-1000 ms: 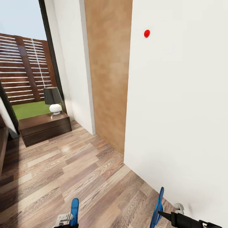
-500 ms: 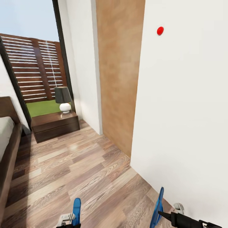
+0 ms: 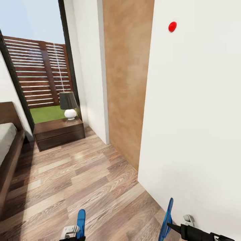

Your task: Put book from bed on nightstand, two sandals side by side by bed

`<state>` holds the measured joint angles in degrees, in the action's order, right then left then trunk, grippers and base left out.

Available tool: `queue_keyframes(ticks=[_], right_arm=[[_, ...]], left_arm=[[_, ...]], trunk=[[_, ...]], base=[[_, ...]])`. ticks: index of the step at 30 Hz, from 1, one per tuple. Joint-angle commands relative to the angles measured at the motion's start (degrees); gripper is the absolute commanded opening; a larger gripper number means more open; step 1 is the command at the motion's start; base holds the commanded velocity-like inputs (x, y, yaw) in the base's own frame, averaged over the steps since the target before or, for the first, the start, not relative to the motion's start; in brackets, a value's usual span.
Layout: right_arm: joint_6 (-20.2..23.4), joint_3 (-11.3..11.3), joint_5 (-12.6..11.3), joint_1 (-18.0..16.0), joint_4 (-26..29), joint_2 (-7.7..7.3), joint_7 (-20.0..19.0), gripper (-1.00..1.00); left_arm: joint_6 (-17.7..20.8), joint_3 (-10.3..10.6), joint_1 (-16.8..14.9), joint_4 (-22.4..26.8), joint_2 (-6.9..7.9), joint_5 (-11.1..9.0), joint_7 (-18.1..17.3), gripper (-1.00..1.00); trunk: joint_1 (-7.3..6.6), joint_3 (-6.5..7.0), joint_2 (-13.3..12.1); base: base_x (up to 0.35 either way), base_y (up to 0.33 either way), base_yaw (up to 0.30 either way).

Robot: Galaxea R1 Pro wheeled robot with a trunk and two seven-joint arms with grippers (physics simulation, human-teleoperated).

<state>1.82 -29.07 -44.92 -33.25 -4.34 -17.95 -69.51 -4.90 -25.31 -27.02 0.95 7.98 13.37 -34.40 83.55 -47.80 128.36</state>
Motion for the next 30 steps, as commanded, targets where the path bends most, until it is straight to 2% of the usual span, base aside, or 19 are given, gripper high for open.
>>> queue_keyframes(ticks=[1,12,20,30], right_arm=[[0.3,-0.5,-0.6,-0.1,-0.1,0.02,-0.4,-1.00],[0.3,-0.5,-0.6,-0.1,-0.1,0.02,-0.4,-1.00],[0.3,-0.5,-0.6,-0.1,-0.1,0.02,-0.4,-1.00],[0.3,-0.5,-0.6,-0.1,-0.1,0.02,-0.4,-1.00]], left_arm=[[-0.4,-0.4,0.0,-0.1,0.01,0.6,-0.1,-1.00],[-0.4,-0.4,0.0,-0.1,0.01,0.6,-0.1,-1.00],[-0.5,-0.3,0.0,-0.1,-0.15,0.6,-0.1,-1.00],[-0.5,-0.3,0.0,-0.1,-0.16,0.6,-0.1,-1.00]], trunk=[[-0.01,-0.06,0.0],[-0.01,-0.06,0.0],[-0.01,-0.06,0.0],[-0.01,-0.06,0.0]], base=[[0.016,-0.015,0.268],[0.005,-0.004,0.286],[0.220,-0.106,0.289],[0.021,-0.016,0.279]])
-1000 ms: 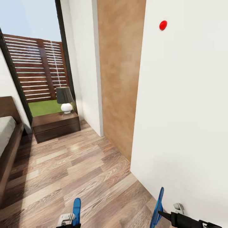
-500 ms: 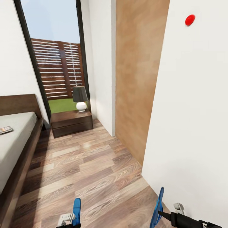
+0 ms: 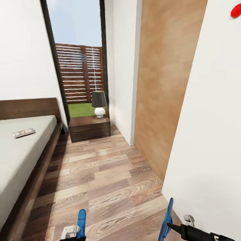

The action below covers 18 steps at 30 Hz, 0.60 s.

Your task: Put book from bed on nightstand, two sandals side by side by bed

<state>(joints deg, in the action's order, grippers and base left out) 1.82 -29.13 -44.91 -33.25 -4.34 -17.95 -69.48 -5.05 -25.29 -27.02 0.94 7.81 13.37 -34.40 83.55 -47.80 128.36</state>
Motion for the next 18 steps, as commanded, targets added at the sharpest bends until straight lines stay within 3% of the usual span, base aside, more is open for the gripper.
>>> queue_keyframes(ticks=[1,18], right_arm=[[0.3,-0.4,-0.6,-0.1,-0.1,0.02,-0.4,-1.00],[0.3,-0.4,-0.6,-0.1,-0.1,0.02,-0.4,-1.00]], left_arm=[[-0.4,-0.4,0.0,-0.1,0.01,0.6,-0.1,-1.00],[-0.4,-0.4,0.0,-0.1,0.04,0.6,-0.1,-1.00]], trunk=[[-0.01,-0.06,0.0],[-0.01,-0.06,0.0]], base=[[0.001,0.000,0.115],[0.000,0.000,0.010]])
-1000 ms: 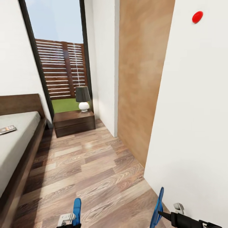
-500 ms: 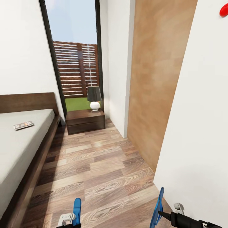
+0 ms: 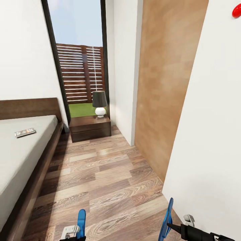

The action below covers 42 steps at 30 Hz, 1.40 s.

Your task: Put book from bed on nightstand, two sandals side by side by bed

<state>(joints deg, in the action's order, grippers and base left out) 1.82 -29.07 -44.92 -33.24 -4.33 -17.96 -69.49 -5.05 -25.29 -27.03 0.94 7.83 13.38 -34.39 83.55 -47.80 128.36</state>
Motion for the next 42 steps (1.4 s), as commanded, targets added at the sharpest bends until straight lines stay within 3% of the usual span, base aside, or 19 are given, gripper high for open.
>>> queue_keyframes(ticks=[1,10,22,31,42], right_arm=[[0.3,-0.5,-0.6,-0.1,-0.2,0.03,-0.4,-1.00],[0.3,-0.5,-0.6,-0.1,-0.2,0.03,-0.4,-1.00],[0.3,-0.5,-0.6,-0.1,-0.2,0.03,-0.4,-1.00],[0.3,-0.5,-0.6,-0.1,-0.2,0.03,-0.4,-1.00],[0.4,-0.5,-0.6,-0.1,-0.2,0.03,-0.4,-1.00]], left_arm=[[-0.4,-0.3,0.0,-0.1,0.01,0.6,-0.1,-1.00],[-0.4,-0.4,0.0,-0.1,-0.01,0.6,-0.1,-1.00],[-0.4,-0.4,0.0,-0.1,0.03,0.6,-0.1,-1.00],[-0.4,-0.4,0.0,-0.1,0.00,0.6,-0.1,-1.00],[-0.4,-0.4,0.0,-0.1,0.04,0.7,-0.1,-1.00]], trunk=[[-0.01,-0.06,0.0],[-0.01,-0.06,0.0],[-0.01,-0.06,0.0],[-0.01,-0.14,0.0],[-0.01,-0.15,0.0]], base=[[0.000,0.000,0.000],[0.080,0.000,0.000],[0.316,0.000,0.005],[0.325,0.000,0.204],[0.301,0.000,0.038]])
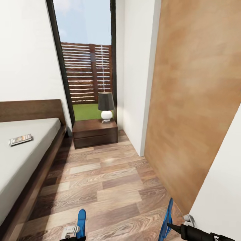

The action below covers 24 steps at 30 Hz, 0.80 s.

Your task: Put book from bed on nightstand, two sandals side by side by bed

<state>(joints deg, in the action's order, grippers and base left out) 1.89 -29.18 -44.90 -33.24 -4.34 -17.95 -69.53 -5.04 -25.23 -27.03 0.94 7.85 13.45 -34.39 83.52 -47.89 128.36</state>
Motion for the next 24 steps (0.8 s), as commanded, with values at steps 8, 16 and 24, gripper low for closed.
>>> queue_keyframes(ticks=[8,16,24], right_arm=[[0.3,-0.3,-0.6,-0.1,-0.1,0.02,-0.4,-1.00],[0.2,-0.3,-0.6,-0.1,-0.1,0.02,-0.4,-1.00],[0.2,-0.3,-0.6,-0.1,-0.1,0.02,-0.4,-1.00]], left_arm=[[-0.4,-0.4,0.0,-0.1,-0.02,0.5,-0.1,-1.00],[-0.4,-0.4,0.0,-0.1,-0.03,0.5,-0.1,-1.00],[-0.4,-0.4,0.0,-0.1,-0.02,0.6,-0.1,-1.00]], trunk=[[0.02,-0.06,0.0],[0.02,-0.06,0.0],[0.02,-0.06,0.0]], base=[[0.296,0.000,0.086],[0.296,0.000,0.181],[0.296,0.000,0.007]])
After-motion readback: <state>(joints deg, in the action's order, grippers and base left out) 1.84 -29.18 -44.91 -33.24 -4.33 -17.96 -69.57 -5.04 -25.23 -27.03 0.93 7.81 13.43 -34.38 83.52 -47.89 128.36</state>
